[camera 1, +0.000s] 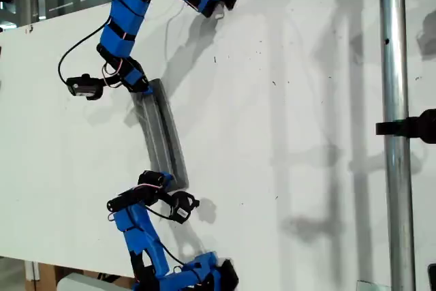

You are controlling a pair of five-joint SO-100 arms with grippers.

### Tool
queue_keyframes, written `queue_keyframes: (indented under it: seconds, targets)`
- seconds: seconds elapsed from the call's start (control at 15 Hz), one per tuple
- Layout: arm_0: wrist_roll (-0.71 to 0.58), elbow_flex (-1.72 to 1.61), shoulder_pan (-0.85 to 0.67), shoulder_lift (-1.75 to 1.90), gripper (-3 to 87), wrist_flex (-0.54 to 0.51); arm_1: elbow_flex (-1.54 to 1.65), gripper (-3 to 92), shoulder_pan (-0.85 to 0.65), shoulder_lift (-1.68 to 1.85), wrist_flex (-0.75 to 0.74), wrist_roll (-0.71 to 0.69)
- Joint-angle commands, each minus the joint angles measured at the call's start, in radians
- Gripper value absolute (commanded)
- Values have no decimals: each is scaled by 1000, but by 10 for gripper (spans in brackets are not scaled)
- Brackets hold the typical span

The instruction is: Grasp corners of a towel and fold twice.

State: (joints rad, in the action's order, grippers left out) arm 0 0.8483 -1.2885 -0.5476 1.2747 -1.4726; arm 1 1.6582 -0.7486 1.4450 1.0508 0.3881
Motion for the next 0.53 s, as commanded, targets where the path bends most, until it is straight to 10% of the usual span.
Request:
queue_keyframes:
  seconds: [0.0, 0.27, 0.47]
  targets:
    - [43, -28, 35, -26, -6, 31, 9, -2, 8, 18, -5, 17]
    - [86, -37, 48, -140, 116, 29, -23, 7, 2, -147, -14, 63]
    - [80, -52, 41, -86, 276, -8, -57, 410, -20, -160, 63, 106]
